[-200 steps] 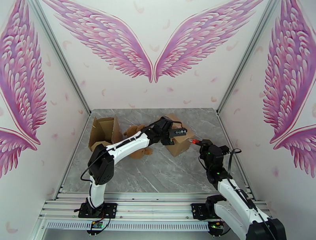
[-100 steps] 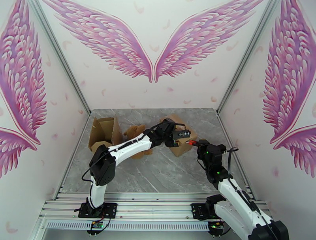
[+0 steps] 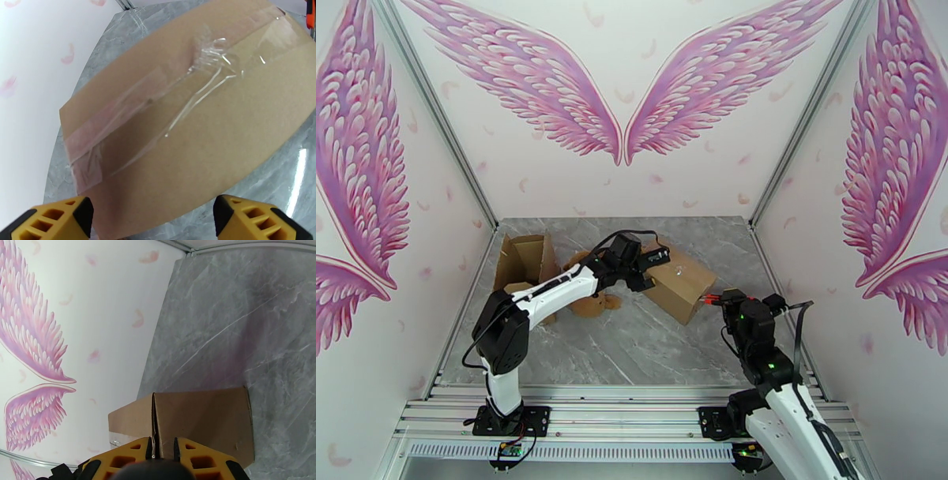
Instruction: Unpack the express box
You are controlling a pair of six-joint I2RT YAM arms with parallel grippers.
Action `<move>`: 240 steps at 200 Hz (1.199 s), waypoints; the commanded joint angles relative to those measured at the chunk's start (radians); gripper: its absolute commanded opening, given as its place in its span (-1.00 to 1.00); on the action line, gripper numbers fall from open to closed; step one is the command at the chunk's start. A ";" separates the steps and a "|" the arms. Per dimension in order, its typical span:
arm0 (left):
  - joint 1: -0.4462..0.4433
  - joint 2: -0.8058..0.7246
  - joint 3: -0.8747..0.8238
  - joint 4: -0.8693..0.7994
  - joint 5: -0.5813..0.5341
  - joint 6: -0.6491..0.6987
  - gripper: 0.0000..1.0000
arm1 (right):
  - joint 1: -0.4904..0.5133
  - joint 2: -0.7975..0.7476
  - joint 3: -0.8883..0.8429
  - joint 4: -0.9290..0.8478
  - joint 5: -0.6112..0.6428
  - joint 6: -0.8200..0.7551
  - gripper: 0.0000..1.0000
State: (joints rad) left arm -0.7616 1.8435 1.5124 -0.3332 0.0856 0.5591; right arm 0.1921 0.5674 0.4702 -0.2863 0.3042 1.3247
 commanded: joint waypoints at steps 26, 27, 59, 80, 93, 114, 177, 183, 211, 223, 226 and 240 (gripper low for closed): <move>0.124 -0.136 -0.037 0.122 0.146 -0.358 0.70 | -0.002 -0.051 0.100 -0.196 0.103 -0.204 -1.00; 0.128 -0.136 -0.035 0.123 0.148 -0.367 0.70 | -0.003 -0.052 0.103 -0.199 0.105 -0.210 -1.00; 0.179 -0.086 0.075 0.060 0.174 -0.531 0.69 | -0.003 -0.054 0.167 -0.257 0.170 -0.377 -1.00; 0.182 -0.021 0.152 -0.032 0.199 -0.607 0.68 | -0.006 -0.039 0.203 -0.243 0.180 -0.479 -1.00; 0.182 0.003 0.164 -0.047 0.204 -0.670 0.67 | -0.007 -0.017 0.222 -0.231 0.180 -0.526 -1.00; 0.179 0.031 0.154 -0.041 0.239 -0.795 0.65 | -0.009 0.014 0.254 -0.234 0.189 -0.589 -1.00; 0.093 0.097 0.117 0.014 0.249 -0.940 0.64 | -0.020 0.024 0.285 -0.217 0.104 -0.716 -1.00; 0.088 0.110 0.122 0.010 0.253 -0.944 0.64 | -0.019 0.016 0.283 -0.222 0.097 -0.722 -1.00; 0.073 0.158 0.114 0.010 0.278 -0.978 0.62 | -0.027 -0.024 0.266 -0.243 0.085 -0.751 -1.00; 0.071 0.164 0.100 0.026 0.286 -0.989 0.61 | -0.033 -0.035 0.256 -0.254 0.085 -0.768 -1.00; 0.071 0.167 0.096 0.030 0.287 -0.993 0.61 | -0.035 -0.036 0.254 -0.254 0.084 -0.773 -1.00; 0.073 0.171 0.083 0.048 0.285 -1.008 0.60 | -0.049 -0.044 0.242 -0.253 0.076 -0.797 -1.00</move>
State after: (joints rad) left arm -0.6941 1.9945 1.6234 -0.3107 0.3599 -0.4061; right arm 0.1642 0.5484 0.7189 -0.5388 0.3931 0.6041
